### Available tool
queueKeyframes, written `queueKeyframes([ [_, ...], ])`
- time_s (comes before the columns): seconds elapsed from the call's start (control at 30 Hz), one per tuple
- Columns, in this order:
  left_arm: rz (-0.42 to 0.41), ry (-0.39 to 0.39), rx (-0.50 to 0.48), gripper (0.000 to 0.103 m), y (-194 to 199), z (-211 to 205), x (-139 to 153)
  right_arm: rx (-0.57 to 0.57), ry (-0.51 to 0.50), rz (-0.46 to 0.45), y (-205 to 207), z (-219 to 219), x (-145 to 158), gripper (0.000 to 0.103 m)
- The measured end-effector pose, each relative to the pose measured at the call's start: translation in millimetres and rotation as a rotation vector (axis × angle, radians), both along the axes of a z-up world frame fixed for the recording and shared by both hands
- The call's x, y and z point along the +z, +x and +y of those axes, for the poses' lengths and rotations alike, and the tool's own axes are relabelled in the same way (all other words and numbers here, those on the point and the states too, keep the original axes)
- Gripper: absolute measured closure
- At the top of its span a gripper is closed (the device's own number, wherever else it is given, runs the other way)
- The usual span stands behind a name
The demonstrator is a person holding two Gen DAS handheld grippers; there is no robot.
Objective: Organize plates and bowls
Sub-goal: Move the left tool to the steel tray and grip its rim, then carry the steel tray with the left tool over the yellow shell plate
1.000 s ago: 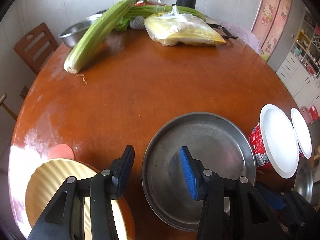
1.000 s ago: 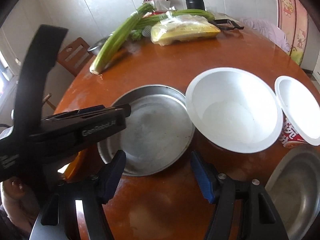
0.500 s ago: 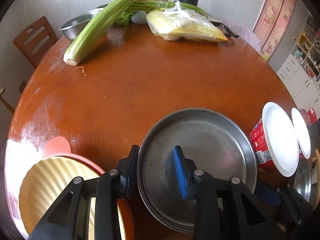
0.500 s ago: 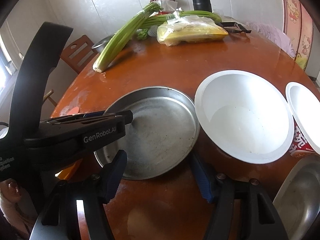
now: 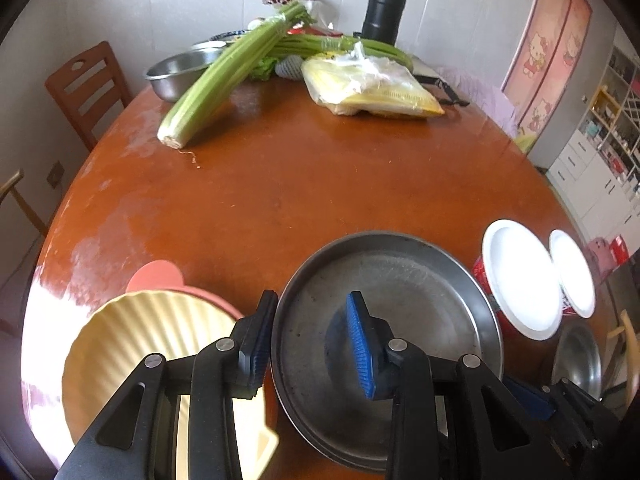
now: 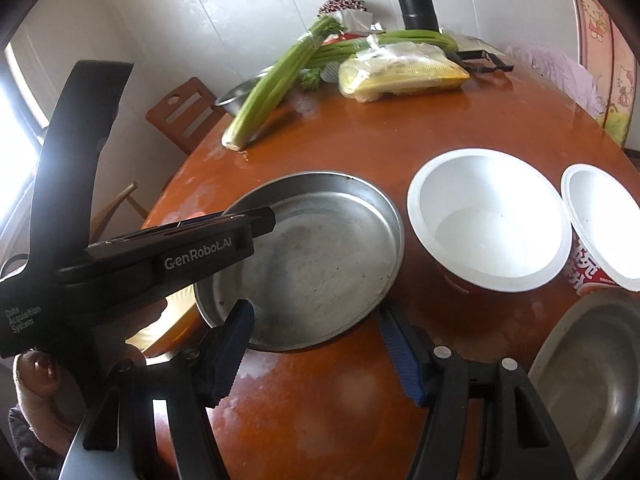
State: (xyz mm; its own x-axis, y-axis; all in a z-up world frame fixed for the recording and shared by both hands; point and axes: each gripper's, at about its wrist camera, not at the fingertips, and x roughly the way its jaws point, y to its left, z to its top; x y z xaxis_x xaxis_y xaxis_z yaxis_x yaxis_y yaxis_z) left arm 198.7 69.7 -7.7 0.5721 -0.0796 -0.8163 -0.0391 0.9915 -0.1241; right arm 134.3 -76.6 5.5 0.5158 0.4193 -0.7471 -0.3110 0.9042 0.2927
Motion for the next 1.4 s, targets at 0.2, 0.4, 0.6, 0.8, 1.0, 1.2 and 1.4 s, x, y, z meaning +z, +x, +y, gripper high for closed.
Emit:
queueKeyframes([
  [0.2, -0.038, -0.011, 0.011, 0.067, -19.4, 5.4, 16.9, 0.032, 0.006, -0.048, -13.6, 2.5, 14.9, 0.038],
  [0.4, -0.064, -0.015, 0.027, 0.067, -33.5, 12.6, 31.2, 0.053, 0.019, -0.076, -22.0, 5.7, 26.8, 0.038],
  [0.6, -0.099, -0.011, 0.044, 0.067, -52.1, 20.6, 49.3, 0.08, 0.016, -0.117, -32.8, 12.8, 41.6, 0.038],
  [0.8, -0.132, -0.005, 0.077, 0.067, -70.5, 39.8, 68.4, 0.132, 0.017, -0.164, -44.3, 28.0, 60.7, 0.038],
  [1.0, -0.162, 0.01, 0.133, 0.067, -89.4, 66.8, 83.6, 0.21, 0.0, -0.223, -54.7, 51.9, 79.4, 0.038],
  [1.2, -0.152, 0.012, 0.192, 0.067, -99.8, 96.2, 79.9, 0.282, -0.028, -0.255, -56.7, 78.6, 84.5, 0.038],
  [1.4, -0.136, -0.002, 0.255, 0.067, -96.7, 121.2, 66.0, 0.371, -0.047, -0.259, -44.4, 108.9, 75.6, 0.038],
])
